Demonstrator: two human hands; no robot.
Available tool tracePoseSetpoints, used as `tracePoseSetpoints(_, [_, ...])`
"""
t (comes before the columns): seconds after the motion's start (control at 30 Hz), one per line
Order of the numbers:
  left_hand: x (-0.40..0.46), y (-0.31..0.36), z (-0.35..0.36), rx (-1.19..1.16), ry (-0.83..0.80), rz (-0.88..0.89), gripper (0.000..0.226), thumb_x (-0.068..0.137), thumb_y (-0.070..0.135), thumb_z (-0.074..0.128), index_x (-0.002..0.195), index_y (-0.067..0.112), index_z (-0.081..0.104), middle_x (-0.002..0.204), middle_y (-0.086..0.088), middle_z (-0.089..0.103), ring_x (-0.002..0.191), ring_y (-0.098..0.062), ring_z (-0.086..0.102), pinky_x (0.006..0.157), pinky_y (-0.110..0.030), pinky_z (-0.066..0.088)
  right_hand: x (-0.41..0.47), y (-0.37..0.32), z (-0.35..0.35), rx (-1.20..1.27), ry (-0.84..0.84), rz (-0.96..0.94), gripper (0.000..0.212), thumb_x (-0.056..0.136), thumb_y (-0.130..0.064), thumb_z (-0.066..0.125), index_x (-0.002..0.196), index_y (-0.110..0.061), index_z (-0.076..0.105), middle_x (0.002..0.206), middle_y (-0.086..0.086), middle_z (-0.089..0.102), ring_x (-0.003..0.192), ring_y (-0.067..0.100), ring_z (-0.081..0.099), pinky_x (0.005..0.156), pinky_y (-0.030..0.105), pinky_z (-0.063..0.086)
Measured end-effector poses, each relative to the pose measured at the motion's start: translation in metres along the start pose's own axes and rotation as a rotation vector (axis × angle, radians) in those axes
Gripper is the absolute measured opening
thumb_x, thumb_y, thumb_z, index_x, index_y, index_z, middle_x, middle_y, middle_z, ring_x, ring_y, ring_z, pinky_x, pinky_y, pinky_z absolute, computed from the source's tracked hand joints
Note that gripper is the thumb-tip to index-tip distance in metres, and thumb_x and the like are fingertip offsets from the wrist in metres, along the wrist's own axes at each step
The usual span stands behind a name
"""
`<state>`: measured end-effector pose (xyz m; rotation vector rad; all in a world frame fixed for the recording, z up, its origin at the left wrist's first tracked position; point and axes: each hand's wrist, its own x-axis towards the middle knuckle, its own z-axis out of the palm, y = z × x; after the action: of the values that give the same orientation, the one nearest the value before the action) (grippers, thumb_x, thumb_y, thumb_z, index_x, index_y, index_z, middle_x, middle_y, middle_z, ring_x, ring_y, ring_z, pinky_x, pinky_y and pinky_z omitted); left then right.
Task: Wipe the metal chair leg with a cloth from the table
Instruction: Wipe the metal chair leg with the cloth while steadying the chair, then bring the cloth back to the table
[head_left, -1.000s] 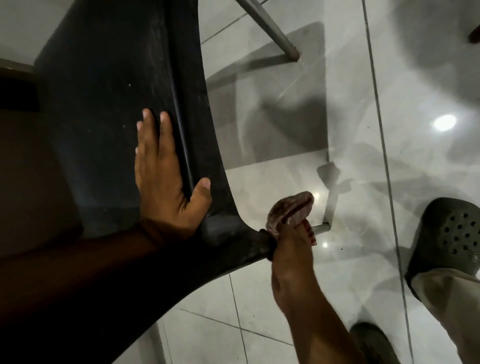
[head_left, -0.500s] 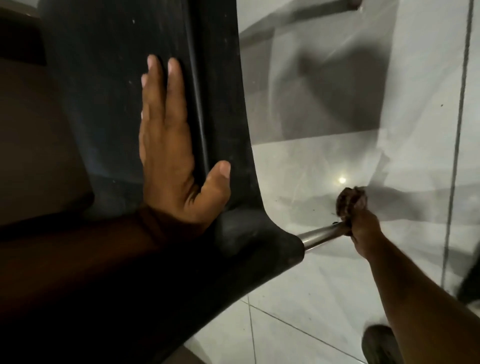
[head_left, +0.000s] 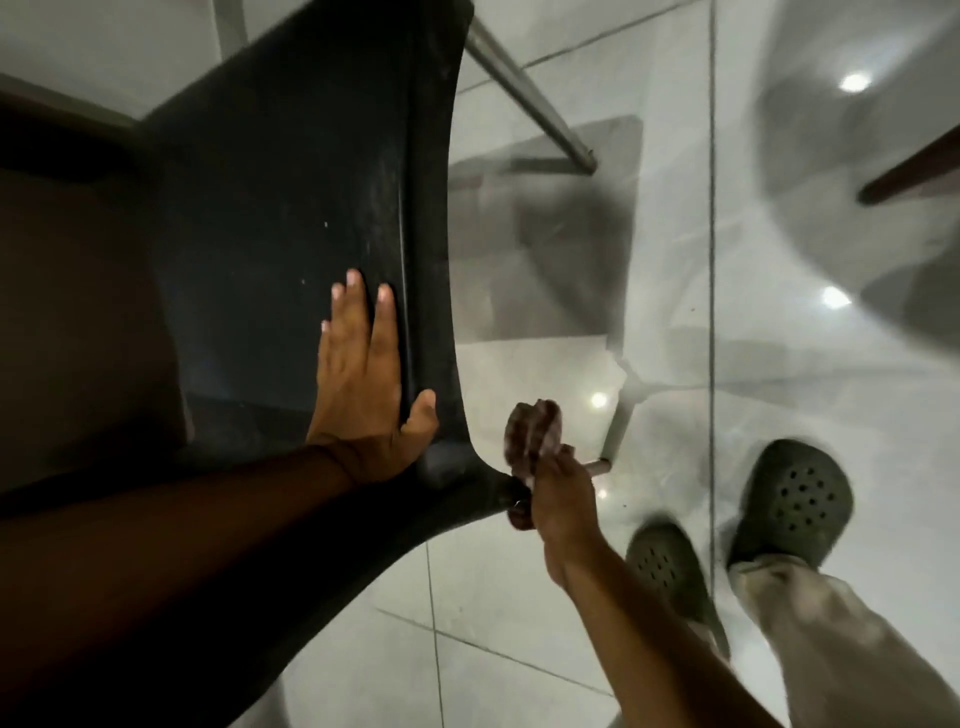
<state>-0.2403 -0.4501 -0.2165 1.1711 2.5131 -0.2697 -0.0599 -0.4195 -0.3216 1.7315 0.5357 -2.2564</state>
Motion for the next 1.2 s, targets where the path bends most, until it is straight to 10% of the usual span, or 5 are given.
tracePoseSetpoints(0.3, [-0.005, 0.062, -0.103, 0.438, -0.529, 0.049, 0.106, 0.088, 0.063, 0.053, 0.153, 0.009, -0.011, 0.164, -0.022, -0.007, 0.152, -0.040, 0.011, 0.118, -0.053, 0.028, -0.149, -0.094, -0.094, 0.000, 0.091, -0.185, 0.030, 0.102, -0.019, 0.047, 0.111, 0.002, 0.066, 0.094, 0.031, 0.074, 0.062, 0.032, 0.075, 0.048, 0.027, 0.056])
tracePoseSetpoints(0.53, [-0.050, 0.159, -0.187, 0.191, -0.419, 0.208, 0.080, 0.098, 0.057, 0.038, 0.156, 0.016, 0.000, 0.167, -0.012, -0.005, 0.155, -0.031, -0.002, 0.125, -0.045, 0.007, -0.327, -0.231, -0.154, -0.013, 0.182, -0.568, 0.032, 0.100, -0.014, 0.042, 0.116, -0.003, 0.067, 0.105, 0.031, 0.072, 0.095, 0.052, 0.070, 0.081, 0.061, 0.058])
tracePoseSetpoints(0.87, [0.032, 0.370, -0.256, -0.138, -0.092, 0.294, 0.084, 0.093, 0.063, 0.044, 0.156, 0.023, 0.006, 0.168, -0.006, -0.001, 0.155, -0.028, -0.001, 0.125, -0.045, 0.009, -0.446, -0.397, -0.300, -0.329, 0.382, -1.095, 0.026, 0.104, -0.021, 0.042, 0.103, -0.029, 0.067, 0.111, 0.014, 0.071, 0.089, 0.021, 0.073, 0.069, 0.034, 0.062])
tracePoseSetpoints(1.03, [0.095, 0.439, -0.213, -0.175, -0.095, 0.183, 0.092, 0.090, 0.066, 0.047, 0.155, 0.027, -0.004, 0.167, -0.010, -0.001, 0.154, -0.035, 0.002, 0.123, -0.053, 0.015, -0.364, -0.463, -0.335, -1.121, 0.413, -1.029, 0.064, 0.096, -0.062, 0.027, 0.155, -0.038, 0.025, 0.165, 0.003, 0.023, 0.149, 0.027, 0.029, 0.119, 0.052, 0.030])
tracePoseSetpoints(1.2, [0.135, 0.485, -0.168, -0.168, -0.077, 0.154, 0.092, 0.087, 0.076, 0.033, 0.155, 0.019, 0.009, 0.164, -0.020, 0.012, 0.151, -0.043, 0.015, 0.118, -0.060, 0.025, -0.288, -0.461, -0.349, -1.189, 0.420, -1.021, 0.072, 0.083, -0.081, 0.003, 0.145, -0.058, -0.024, 0.167, -0.014, -0.011, 0.156, 0.022, 0.003, 0.123, 0.054, 0.019])
